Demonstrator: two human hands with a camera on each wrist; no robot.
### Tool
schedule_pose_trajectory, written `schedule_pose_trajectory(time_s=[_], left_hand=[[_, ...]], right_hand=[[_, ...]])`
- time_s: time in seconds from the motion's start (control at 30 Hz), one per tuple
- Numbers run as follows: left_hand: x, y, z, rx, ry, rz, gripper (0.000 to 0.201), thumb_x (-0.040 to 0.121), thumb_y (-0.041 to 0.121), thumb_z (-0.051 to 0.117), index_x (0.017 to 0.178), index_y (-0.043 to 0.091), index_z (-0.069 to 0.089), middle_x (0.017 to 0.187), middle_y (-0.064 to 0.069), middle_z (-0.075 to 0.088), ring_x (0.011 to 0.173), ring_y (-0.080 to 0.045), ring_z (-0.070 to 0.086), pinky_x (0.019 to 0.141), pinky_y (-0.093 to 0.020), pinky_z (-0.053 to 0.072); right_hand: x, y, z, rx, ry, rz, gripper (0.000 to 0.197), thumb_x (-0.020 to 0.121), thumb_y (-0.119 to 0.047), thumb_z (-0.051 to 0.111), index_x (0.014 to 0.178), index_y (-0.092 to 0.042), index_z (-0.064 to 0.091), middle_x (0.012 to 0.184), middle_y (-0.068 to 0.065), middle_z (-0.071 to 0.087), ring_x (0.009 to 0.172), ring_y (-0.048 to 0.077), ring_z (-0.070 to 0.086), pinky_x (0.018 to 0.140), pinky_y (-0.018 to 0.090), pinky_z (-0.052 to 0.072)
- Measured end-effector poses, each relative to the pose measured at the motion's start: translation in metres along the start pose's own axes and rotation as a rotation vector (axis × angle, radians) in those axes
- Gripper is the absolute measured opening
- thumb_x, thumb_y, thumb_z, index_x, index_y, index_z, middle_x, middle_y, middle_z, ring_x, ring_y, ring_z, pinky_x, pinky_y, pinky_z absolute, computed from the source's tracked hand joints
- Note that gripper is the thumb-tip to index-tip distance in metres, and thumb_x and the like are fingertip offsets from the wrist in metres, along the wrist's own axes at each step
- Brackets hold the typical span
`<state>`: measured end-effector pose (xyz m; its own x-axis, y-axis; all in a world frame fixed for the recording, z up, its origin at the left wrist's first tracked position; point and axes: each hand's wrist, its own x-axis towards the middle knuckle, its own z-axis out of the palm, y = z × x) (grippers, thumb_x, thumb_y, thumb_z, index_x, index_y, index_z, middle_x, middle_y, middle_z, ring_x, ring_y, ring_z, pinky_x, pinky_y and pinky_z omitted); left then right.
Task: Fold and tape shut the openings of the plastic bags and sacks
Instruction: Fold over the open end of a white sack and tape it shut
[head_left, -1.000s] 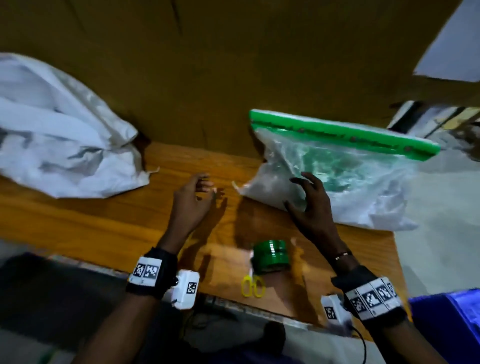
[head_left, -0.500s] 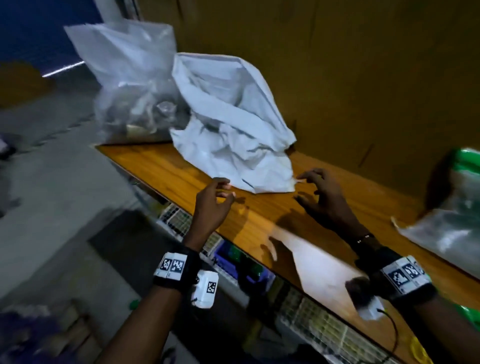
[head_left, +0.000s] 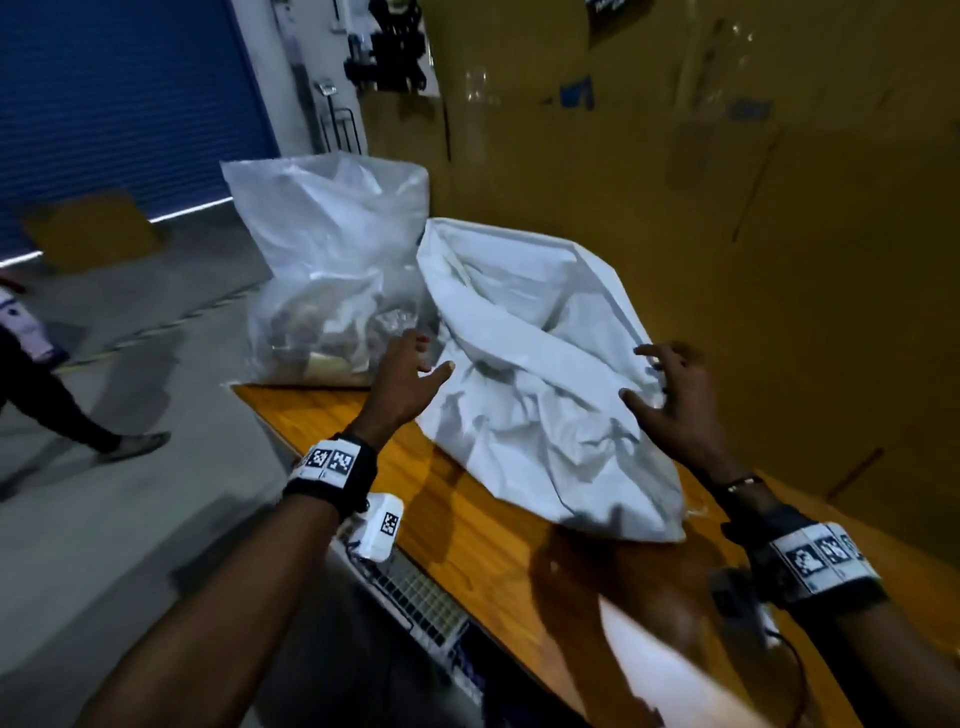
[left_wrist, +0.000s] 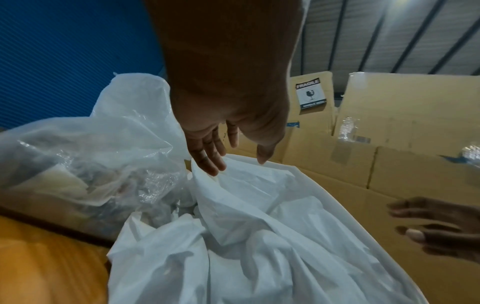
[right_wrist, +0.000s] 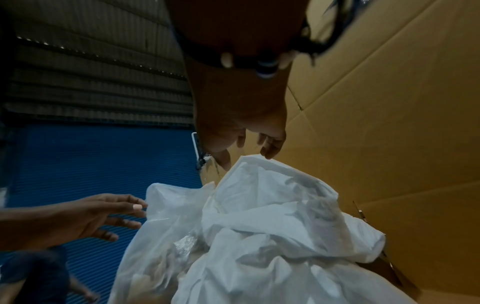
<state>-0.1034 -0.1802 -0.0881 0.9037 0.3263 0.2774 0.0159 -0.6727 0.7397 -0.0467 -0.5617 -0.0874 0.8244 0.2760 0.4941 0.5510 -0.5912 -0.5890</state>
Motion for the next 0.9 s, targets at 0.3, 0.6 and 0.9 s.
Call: schedule_pose_trajectory(time_s=[0.3, 0.6, 0.9], left_hand=[[0.155, -0.009, -0.019, 0.208, -0.125, 0.035, 0.054, 0.091, 0.023, 0.080, 0.135, 0.005, 0.054, 0.136, -0.027, 0.045, 0.114, -0.038, 0.057, 0.096, -0.031, 0.041], [0.278, -0.053, 0.002, 0.183, -0.301, 0.060, 0.087, 0.079, 0.054, 0.082, 0.151, 0.025, 0.042, 0.136, -0.038, 0.047, 0.130, -0.049, 0.046, 0.109, -0.045, 0.039], [0.324, -0.073, 0.012, 0.060, -0.404, 0.176, 0.088, 0.079, 0.040, 0.090, 0.153, 0.031, 0.044, 0.155, -0.034, 0.034, 0.139, -0.048, 0.042, 0.114, -0.047, 0.039]], right_hand=[[0.053, 0.046, 0.026, -0.234, -0.021, 0.080, 0.041, 0.089, -0.019, 0.081, 0.127, -0.027, 0.066, 0.148, 0.014, 0.046, 0.141, 0.035, 0.042, 0.107, 0.046, 0.040], [0.058, 0.025, 0.023, -0.362, 0.008, 0.209, 0.052, 0.093, -0.013, 0.077, 0.142, -0.019, 0.062, 0.141, 0.015, 0.059, 0.121, 0.039, 0.060, 0.095, 0.045, 0.048], [0.052, -0.034, -0.013, -0.442, 0.039, 0.396, 0.084, 0.080, 0.007, 0.079, 0.155, -0.019, 0.049, 0.155, 0.010, 0.051, 0.127, 0.031, 0.055, 0.089, 0.031, 0.038]])
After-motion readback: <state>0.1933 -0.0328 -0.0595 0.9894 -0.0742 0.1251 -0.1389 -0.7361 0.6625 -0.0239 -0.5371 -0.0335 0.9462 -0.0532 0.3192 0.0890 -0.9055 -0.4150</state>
